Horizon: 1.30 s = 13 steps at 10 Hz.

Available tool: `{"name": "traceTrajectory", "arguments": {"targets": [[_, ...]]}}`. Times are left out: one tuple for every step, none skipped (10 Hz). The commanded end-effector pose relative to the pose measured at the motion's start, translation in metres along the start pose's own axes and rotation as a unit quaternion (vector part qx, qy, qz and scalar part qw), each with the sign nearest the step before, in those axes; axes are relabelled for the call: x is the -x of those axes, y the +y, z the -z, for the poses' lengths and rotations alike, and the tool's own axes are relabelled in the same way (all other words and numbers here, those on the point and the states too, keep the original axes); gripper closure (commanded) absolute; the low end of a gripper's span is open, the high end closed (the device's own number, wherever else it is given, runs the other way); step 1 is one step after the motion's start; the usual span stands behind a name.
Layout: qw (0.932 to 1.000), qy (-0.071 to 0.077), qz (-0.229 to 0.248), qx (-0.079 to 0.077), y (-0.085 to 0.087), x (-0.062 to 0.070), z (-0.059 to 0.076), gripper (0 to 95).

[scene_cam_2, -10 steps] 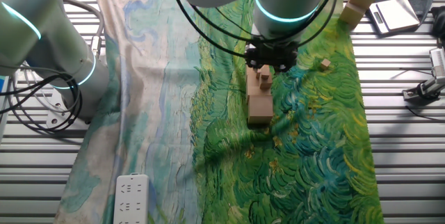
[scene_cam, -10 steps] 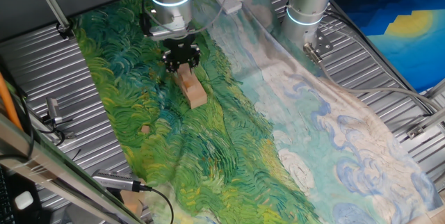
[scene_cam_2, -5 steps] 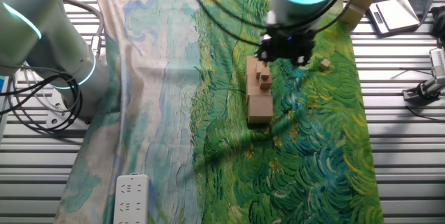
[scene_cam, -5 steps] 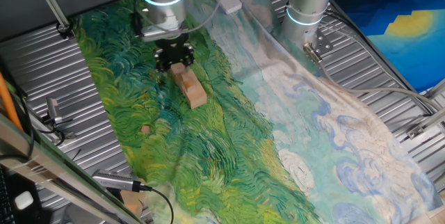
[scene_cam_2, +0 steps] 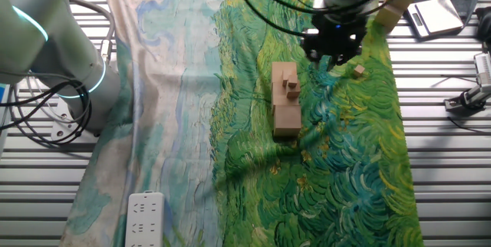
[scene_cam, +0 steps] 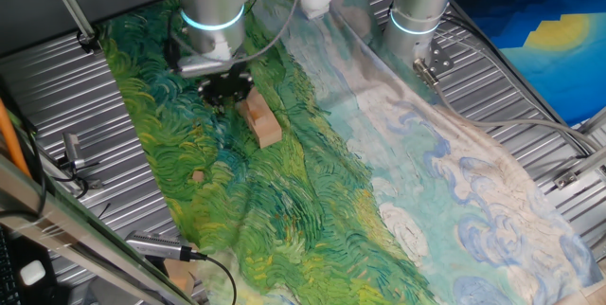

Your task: Stack the blocks into a pyramid shape

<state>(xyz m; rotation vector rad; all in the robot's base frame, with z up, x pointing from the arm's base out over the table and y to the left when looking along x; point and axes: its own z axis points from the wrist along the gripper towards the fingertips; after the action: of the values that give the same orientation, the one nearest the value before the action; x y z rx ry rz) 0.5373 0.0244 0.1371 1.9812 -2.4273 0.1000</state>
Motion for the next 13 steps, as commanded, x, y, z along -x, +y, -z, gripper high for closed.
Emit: {"name": "traceTrajectory", "arguments": {"targets": [[1.0000,-0.001,0.002,0.000,-0.011,-0.001,-0.012,95.0],[1.0000,-0.003,0.007,0.002,-0.024,0.002,-0.022,95.0],[0.9999,0.000,0.008,0.007,-0.036,0.003,-0.030,95.0],[0.9999,-0.001,0.006,0.010,-0.045,0.003,-0.037,95.0],[0.9999,-0.003,0.004,0.011,-0.052,0.006,-0.044,95.0],[0.9999,-0.005,-0.002,0.011,-0.057,0.011,-0.050,95.0],[0.9999,-0.006,-0.003,0.011,-0.063,0.017,-0.054,95.0],[0.9999,-0.006,-0.004,0.011,-0.069,0.021,-0.057,95.0],[0.9999,-0.005,-0.004,0.011,-0.083,0.032,-0.066,95.0],[0.9999,-0.005,-0.004,0.010,-0.090,0.037,-0.071,95.0],[0.9999,-0.006,-0.004,0.011,-0.097,0.043,-0.077,95.0],[0.9999,-0.009,-0.004,0.011,-0.106,0.052,-0.082,76.0],[0.9999,-0.009,-0.002,0.011,-0.111,0.057,-0.084,57.0]]}}
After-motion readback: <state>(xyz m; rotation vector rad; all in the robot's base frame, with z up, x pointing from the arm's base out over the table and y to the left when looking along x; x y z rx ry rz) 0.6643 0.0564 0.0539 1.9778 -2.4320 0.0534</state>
